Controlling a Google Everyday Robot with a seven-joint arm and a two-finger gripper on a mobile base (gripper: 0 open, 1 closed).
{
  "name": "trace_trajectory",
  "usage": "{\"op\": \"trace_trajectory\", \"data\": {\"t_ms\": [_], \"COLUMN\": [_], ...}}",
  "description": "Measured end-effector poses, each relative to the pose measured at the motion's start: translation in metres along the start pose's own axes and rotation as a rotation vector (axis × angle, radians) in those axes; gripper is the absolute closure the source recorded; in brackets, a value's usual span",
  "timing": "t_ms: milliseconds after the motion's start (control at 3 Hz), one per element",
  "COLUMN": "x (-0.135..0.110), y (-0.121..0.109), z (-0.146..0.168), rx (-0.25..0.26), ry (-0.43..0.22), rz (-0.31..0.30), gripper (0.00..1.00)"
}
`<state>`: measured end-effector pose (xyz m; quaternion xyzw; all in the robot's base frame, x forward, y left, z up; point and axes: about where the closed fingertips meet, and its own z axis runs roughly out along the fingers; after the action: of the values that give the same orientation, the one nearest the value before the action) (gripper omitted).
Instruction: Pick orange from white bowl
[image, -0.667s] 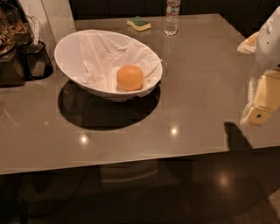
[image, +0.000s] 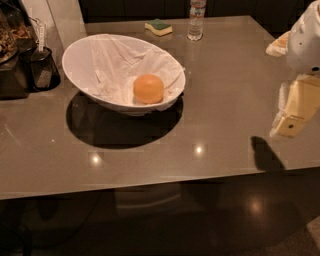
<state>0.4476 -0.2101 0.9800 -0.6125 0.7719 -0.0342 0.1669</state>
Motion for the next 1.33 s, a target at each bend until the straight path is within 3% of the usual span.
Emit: {"op": "trace_trajectory", "data": {"t_ms": [333, 1000, 1333], "x": [-0.027, -0.114, -0.117], "y": [-0.022, -0.073, -0.078], "z": [0.014, 0.062, 0.063], "rx": [-0.036, -0.158, -0.143], "ry": [-0.057, -0.232, -0.241], "rz": [-0.059, -0.18, -0.178], "gripper": [0.0, 0.0, 0.0]}}
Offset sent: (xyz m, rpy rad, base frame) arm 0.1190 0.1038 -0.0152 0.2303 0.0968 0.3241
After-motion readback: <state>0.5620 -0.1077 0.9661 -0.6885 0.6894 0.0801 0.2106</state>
